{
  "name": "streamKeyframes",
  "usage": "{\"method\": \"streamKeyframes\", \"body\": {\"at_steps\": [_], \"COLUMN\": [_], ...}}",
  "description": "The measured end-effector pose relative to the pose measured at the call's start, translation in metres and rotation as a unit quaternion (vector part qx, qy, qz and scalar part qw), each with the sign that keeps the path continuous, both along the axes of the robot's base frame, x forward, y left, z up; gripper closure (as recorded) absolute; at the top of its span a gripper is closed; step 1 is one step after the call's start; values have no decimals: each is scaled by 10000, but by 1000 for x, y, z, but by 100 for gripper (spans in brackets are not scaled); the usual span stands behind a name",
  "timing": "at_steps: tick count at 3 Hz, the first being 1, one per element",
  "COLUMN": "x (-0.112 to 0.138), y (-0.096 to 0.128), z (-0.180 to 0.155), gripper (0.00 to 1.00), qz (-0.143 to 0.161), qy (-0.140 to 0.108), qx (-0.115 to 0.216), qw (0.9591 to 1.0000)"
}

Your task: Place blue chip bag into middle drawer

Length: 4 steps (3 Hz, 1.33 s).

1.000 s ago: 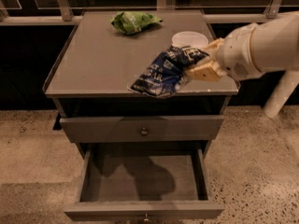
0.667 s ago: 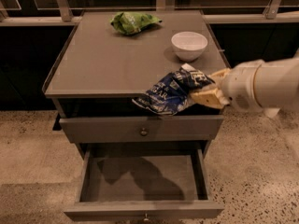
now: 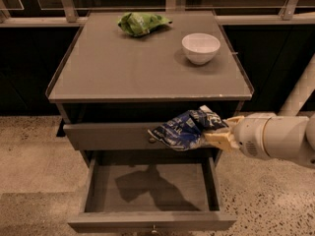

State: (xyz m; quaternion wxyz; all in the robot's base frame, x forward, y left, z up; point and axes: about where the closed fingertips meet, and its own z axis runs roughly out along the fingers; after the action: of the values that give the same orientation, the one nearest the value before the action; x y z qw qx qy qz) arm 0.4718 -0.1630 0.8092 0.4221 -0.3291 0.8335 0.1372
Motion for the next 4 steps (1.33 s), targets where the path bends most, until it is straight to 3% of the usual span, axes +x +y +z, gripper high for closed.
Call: {"method": "streamKeyframes", "body": {"at_steps": [2,3,4], "x": [-6,-11,-7], "y": [5,5,8], "z": [-13,-61,-115], "gripper": [100,100,100], "qz": [-10,-184,-297], "qy": [53,270,487], "qx": [0,375,899], "qw": [10000,9988,9943]}}
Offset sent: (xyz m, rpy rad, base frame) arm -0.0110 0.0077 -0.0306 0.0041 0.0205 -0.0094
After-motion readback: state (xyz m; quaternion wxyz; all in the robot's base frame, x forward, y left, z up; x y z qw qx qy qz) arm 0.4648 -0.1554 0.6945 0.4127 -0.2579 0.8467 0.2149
